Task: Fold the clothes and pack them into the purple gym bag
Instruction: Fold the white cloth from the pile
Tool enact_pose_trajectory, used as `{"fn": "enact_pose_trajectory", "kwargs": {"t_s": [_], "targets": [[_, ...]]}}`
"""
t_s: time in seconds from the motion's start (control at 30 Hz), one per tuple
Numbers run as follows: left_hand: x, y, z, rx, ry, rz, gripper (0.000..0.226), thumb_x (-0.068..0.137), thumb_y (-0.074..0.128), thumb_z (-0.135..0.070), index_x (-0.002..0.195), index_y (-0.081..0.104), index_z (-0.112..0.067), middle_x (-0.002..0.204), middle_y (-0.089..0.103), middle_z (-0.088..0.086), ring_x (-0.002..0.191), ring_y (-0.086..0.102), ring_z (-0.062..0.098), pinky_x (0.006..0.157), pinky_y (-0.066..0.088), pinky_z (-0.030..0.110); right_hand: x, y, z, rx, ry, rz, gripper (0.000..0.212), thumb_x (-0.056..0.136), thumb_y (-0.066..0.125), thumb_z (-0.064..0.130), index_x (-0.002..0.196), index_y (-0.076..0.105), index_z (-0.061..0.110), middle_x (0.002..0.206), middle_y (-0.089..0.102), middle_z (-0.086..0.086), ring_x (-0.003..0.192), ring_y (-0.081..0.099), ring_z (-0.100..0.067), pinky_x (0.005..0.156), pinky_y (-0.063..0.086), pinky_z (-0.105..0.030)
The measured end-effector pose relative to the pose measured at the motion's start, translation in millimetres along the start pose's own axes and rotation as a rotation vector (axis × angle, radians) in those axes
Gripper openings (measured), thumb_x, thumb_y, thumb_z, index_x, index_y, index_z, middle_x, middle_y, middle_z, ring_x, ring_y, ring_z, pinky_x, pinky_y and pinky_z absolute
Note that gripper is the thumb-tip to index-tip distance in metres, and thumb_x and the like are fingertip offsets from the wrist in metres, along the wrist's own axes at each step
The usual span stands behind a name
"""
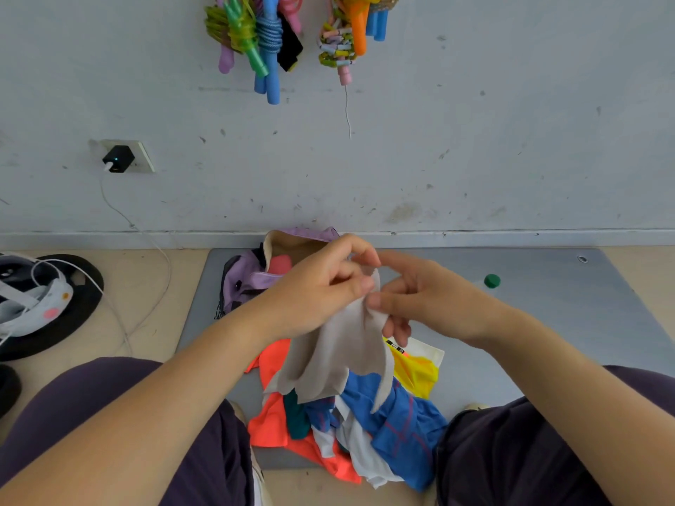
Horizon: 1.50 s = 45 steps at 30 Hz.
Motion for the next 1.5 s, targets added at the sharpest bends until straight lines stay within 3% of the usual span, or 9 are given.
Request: {"fn": "enact_pose_trajectory", "kwargs": {"t_s": [0.23,0.37,0.6,0.8,0.97,1.03,1.17,1.4,1.5], "targets": [[-2.3,-1.4,-4.3,0.008,0.015,0.029,0.01,0.099,0.055,-0.013,0.108,0.051,-0.015,0.06,0.052,0.0,0.054,0.033,0.009,0.052,0.03,0.017,-1.1,-5.1,2.9,0.056,-0.009,-0.01,0.057,0.093,0.063,0.011,0.138,0.04,0.037,0.071,0.067,-0.02,0.056,0.064,-0.026,0.059,0.055,-0.036],[-2.5,-4.0,-4.7,0.018,0.009,-0.04,0.009,0.094,0.063,-0.016,0.099,0.055,-0.017,0.062,0.06,-0.001,0.053,0.034,0.008,0.053,0.032,0.016,-0.8,3.0,-0.8,-0.025,0.003,0.071,0.022,0.095,0.06,0.012,0.118,0.059,0.013,0.067,0.068,-0.012,0.052,0.063,-0.02,0.059,0.054,-0.031],[-1.5,-24.3,6.4,0.004,-0.166,-0.184,0.012,0.09,0.068,-0.03,0.092,0.067,-0.018,0.073,0.059,0.03,0.063,0.047,0.017,0.059,0.037,0.024,-2.3,-41.1,3.0,0.09,-0.056,-0.316,0.009,0.096,0.057,0.008,0.088,0.062,0.009,0.062,0.068,-0.01,0.047,0.059,-0.019,0.054,0.051,-0.026],[-6.1,-47.7,7.8,0.114,-0.158,-0.296,0.02,0.09,0.068,-0.03,0.082,0.071,-0.013,0.063,0.048,0.01,0.061,0.037,0.013,0.058,0.028,0.025,-7.8,-70.7,-7.0,0.058,-0.041,-0.519,0.007,0.096,0.058,0.009,0.097,0.064,0.009,0.064,0.069,-0.012,0.049,0.059,-0.02,0.066,0.051,-0.043],[-4.3,-24.6,-0.5,0.129,-0.096,-0.233,0.017,0.091,0.068,-0.023,0.083,0.071,-0.008,0.063,0.056,0.027,0.062,0.039,0.017,0.063,0.031,0.027,-3.6,-21.9,1.5,0.033,-0.077,-0.171,0.04,0.094,0.061,0.008,0.127,0.057,0.032,0.063,0.067,-0.014,0.05,0.06,-0.022,0.057,0.052,-0.028],[-4.3,-13.9,-3.0,0.109,-0.085,-0.194,0.017,0.091,0.067,-0.024,0.081,0.071,-0.011,0.062,0.056,0.027,0.061,0.039,0.016,0.06,0.03,0.027,-1.2,-3.3,-0.2,-0.003,-0.047,-0.089,0.029,0.095,0.061,0.012,0.12,0.06,0.024,0.063,0.068,-0.011,0.048,0.059,-0.019,0.055,0.052,-0.026],[-4.0,-16.2,-2.7,0.106,-0.1,-0.222,0.018,0.09,0.068,-0.028,0.082,0.071,-0.012,0.07,0.058,0.033,0.062,0.039,0.018,0.06,0.029,0.027,0.6,-9.8,1.1,-0.063,-0.003,-0.193,0.006,0.094,0.061,0.012,0.089,0.063,0.011,0.063,0.069,-0.009,0.047,0.057,-0.017,0.055,0.05,-0.023],[-7.5,-50.5,1.0,0.144,-0.106,-0.342,0.018,0.089,0.07,-0.028,0.079,0.071,-0.013,0.054,0.041,0.003,0.05,0.027,0.009,0.045,0.021,0.018,-14.6,-70.6,1.1,0.065,-0.041,-0.592,0.009,0.096,0.058,0.012,0.092,0.065,0.009,0.06,0.066,-0.007,0.047,0.054,-0.017,0.06,0.046,-0.027],[-7.9,-45.2,0.1,0.169,-0.088,-0.329,0.017,0.089,0.07,-0.025,0.079,0.07,-0.012,0.053,0.039,0.004,0.05,0.027,0.009,0.047,0.022,0.016,-16.2,-65.6,4.4,0.038,-0.054,-0.517,0.016,0.095,0.059,0.012,0.107,0.066,0.02,0.063,0.068,-0.01,0.05,0.057,-0.019,0.059,0.047,-0.024]]}}
Point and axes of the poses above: each hand's wrist, its own x-axis towards the middle knuckle, its own y-axis out of the palm, z = x × y, the point moved 7 cm from there along x, towards the middle knuckle
